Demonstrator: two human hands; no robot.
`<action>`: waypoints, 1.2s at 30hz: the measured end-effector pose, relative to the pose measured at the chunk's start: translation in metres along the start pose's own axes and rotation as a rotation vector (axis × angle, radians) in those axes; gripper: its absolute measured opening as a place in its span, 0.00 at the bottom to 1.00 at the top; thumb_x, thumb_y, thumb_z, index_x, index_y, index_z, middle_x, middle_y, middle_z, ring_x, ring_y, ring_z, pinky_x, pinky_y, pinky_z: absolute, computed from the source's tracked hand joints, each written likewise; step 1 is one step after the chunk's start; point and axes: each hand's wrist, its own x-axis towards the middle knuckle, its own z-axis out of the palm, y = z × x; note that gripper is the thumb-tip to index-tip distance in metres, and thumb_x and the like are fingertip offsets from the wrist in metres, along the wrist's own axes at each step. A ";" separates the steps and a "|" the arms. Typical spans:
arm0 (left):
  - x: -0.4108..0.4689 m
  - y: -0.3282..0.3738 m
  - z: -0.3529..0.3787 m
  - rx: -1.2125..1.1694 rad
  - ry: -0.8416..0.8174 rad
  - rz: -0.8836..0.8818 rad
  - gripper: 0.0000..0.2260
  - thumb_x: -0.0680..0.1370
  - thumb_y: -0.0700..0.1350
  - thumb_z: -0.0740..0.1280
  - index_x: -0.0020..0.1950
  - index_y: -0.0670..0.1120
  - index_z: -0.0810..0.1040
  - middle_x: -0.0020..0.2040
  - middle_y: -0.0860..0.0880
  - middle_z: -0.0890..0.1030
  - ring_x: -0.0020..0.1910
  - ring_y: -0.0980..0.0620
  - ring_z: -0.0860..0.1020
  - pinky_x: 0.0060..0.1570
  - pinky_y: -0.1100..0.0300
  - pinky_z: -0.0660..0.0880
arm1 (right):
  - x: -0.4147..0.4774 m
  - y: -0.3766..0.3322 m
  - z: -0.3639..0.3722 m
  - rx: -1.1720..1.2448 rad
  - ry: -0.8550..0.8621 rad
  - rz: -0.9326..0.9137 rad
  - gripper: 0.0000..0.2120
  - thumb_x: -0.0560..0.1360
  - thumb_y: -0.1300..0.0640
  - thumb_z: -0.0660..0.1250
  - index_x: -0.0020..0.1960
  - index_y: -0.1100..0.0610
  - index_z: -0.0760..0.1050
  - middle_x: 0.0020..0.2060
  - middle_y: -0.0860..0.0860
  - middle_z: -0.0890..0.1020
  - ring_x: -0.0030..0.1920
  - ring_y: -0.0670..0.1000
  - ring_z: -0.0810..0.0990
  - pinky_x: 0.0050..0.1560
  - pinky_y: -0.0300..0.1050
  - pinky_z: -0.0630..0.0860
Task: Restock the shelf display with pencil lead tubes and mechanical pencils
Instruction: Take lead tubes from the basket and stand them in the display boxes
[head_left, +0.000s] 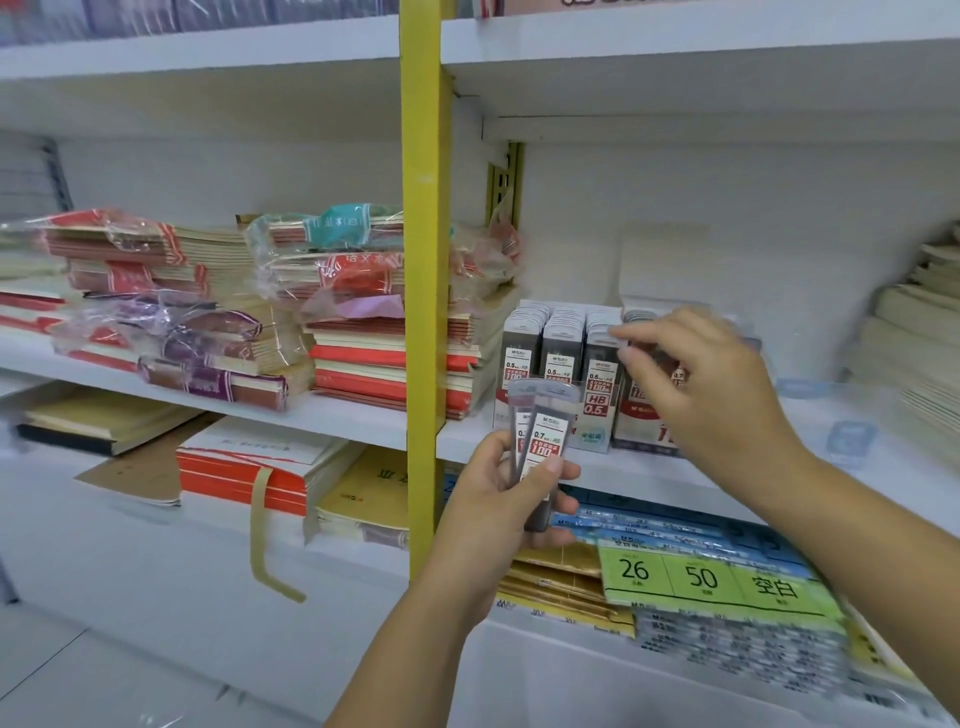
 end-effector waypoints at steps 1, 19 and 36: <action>-0.001 0.000 0.001 0.009 -0.013 0.004 0.09 0.81 0.47 0.69 0.59 0.59 0.77 0.51 0.50 0.87 0.42 0.55 0.84 0.37 0.58 0.81 | -0.007 -0.005 0.000 0.130 -0.047 0.040 0.12 0.77 0.54 0.67 0.59 0.51 0.80 0.44 0.45 0.80 0.43 0.43 0.74 0.47 0.35 0.71; 0.002 0.000 0.010 -0.007 0.044 -0.017 0.07 0.84 0.49 0.61 0.61 0.55 0.74 0.49 0.51 0.87 0.44 0.51 0.86 0.33 0.60 0.81 | -0.014 0.004 -0.044 0.465 0.119 0.184 0.11 0.77 0.58 0.66 0.50 0.42 0.73 0.44 0.47 0.81 0.45 0.52 0.81 0.43 0.50 0.81; 0.011 -0.002 0.012 0.014 0.083 0.013 0.07 0.84 0.47 0.60 0.58 0.57 0.75 0.47 0.52 0.87 0.43 0.53 0.86 0.32 0.60 0.81 | 0.029 0.037 -0.035 0.070 0.030 0.071 0.13 0.75 0.58 0.71 0.57 0.46 0.77 0.45 0.44 0.75 0.41 0.35 0.75 0.44 0.23 0.68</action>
